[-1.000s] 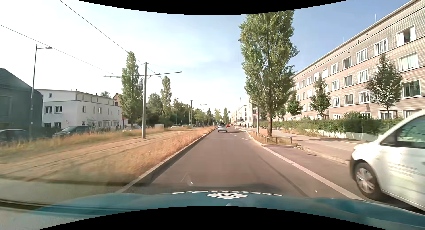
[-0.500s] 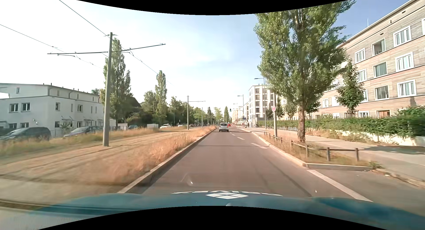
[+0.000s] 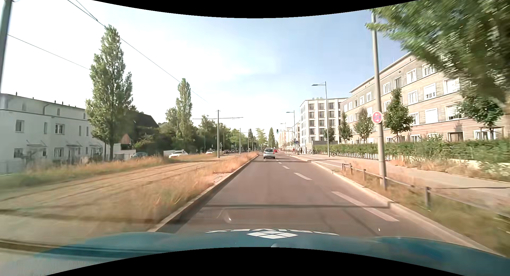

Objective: Follow the waypoints while adhering to traffic rules and regulations

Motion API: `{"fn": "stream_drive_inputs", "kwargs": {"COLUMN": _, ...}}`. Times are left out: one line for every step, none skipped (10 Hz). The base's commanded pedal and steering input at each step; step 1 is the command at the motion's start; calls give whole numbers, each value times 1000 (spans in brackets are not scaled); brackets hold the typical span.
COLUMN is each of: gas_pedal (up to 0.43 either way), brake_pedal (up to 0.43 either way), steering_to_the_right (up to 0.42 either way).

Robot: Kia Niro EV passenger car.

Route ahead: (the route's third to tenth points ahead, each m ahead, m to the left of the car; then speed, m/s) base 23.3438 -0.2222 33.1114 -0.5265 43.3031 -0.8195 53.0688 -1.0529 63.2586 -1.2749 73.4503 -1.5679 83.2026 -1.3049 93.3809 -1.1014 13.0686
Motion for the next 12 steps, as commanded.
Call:
{"fn": "stream_drive_inputs", "kwargs": {"gas_pedal": 197, "brake_pedal": 0, "steering_to_the_right": 0}}
{"fn": "stream_drive_inputs", "kwargs": {"gas_pedal": 189, "brake_pedal": 0, "steering_to_the_right": 0}}
{"fn": "stream_drive_inputs", "kwargs": {"gas_pedal": 189, "brake_pedal": 0, "steering_to_the_right": 0}}
{"fn": "stream_drive_inputs", "kwargs": {"gas_pedal": 189, "brake_pedal": 0, "steering_to_the_right": 0}}
{"fn": "stream_drive_inputs", "kwargs": {"gas_pedal": 189, "brake_pedal": 0, "steering_to_the_right": 1}}
{"fn": "stream_drive_inputs", "kwargs": {"gas_pedal": 177, "brake_pedal": 0, "steering_to_the_right": 0}}
{"fn": "stream_drive_inputs", "kwargs": {"gas_pedal": 169, "brake_pedal": 0, "steering_to_the_right": 1}}
{"fn": "stream_drive_inputs", "kwargs": {"gas_pedal": 169, "brake_pedal": 0, "steering_to_the_right": 0}}
{"fn": "stream_drive_inputs", "kwargs": {"gas_pedal": 157, "brake_pedal": 0, "steering_to_the_right": 0}}
{"fn": "stream_drive_inputs", "kwargs": {"gas_pedal": 150, "brake_pedal": 0, "steering_to_the_right": 0}}
{"fn": "stream_drive_inputs", "kwargs": {"gas_pedal": 150, "brake_pedal": 0, "steering_to_the_right": 0}}
{"fn": "stream_drive_inputs", "kwargs": {"gas_pedal": 150, "brake_pedal": 0, "steering_to_the_right": 0}}
